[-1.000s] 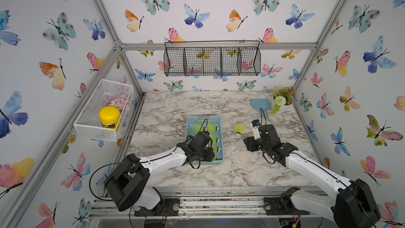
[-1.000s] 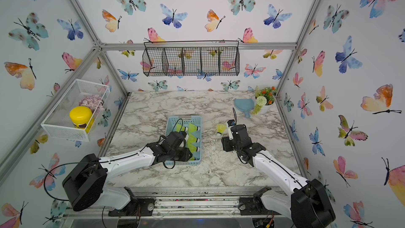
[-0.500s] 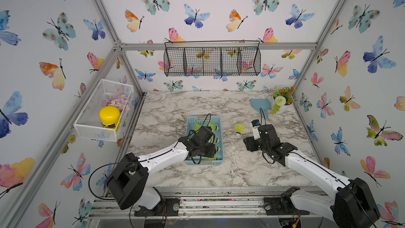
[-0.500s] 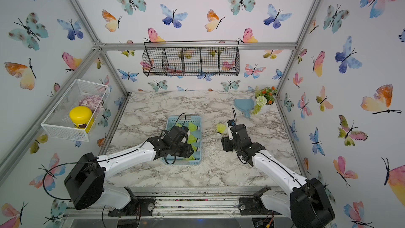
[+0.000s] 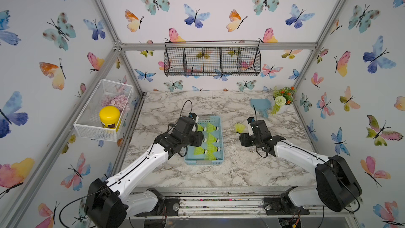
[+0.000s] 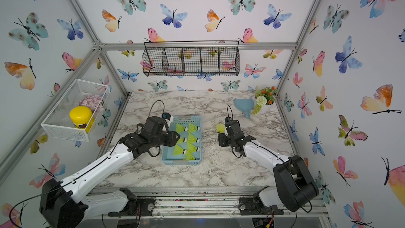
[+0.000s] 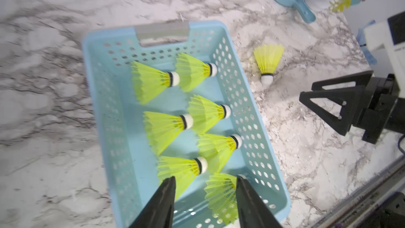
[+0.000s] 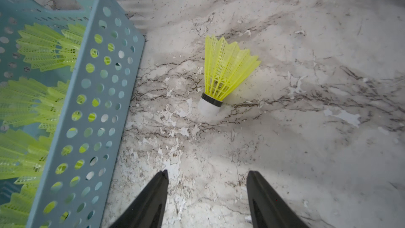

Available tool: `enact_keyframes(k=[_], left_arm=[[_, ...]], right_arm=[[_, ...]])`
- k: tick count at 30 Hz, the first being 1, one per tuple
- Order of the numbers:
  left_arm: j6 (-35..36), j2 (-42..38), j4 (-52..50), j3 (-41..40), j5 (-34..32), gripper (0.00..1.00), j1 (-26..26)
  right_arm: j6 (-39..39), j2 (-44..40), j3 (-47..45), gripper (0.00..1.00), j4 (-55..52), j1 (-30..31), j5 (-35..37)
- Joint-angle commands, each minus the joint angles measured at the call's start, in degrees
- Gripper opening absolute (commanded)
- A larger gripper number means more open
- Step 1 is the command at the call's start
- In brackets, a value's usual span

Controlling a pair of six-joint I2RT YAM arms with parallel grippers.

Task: Put the shuttlecocks into the storage box
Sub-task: Place the shuttlecock in the storage box, then pick up the shuttlecock at the center of the board.

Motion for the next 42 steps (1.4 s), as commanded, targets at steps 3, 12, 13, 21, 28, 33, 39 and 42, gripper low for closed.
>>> enact_keyframes(k=[3,12,13,21,28,33,39,42], left_arm=[[9.9,-4.6,0.0,-0.3,2.7,0.5,8.9],[12.3,-9.6,7.2,-5.8,3.7,0.51,14.0],[12.2,-9.9,7.0,-5.9,3.2,0.51,14.1],[11.5,-10.9,6.2,-6.6,1.0,0.51,14.1],[11.9,-10.5,5.8,-6.3,0.4,0.5,14.1],[12.2,-10.2,5.7,-6.3,0.5,0.51,14.2],[12.4,-9.8,5.7,-6.2,1.3,0.51,14.2],[13.3,-9.3,5.7,-6.1,3.9,0.51,14.3]], right_arm=[[5.1,4.6,3.2,0.64,2.5,-1.1,0.2],[7.9,13.1,7.8,0.63,3.6,-1.7,1.3],[8.2,14.0,8.1,0.63,3.8,-1.7,1.6],[9.8,19.9,10.0,0.58,7.2,-1.8,2.7],[6.1,23.9,13.4,0.5,7.0,-1.8,2.9],[1.7,24.5,13.9,0.43,6.9,-1.8,4.0],[-4.4,23.0,13.5,0.28,6.8,-1.8,1.9],[-6.6,20.8,12.9,0.27,6.7,-1.8,0.5]])
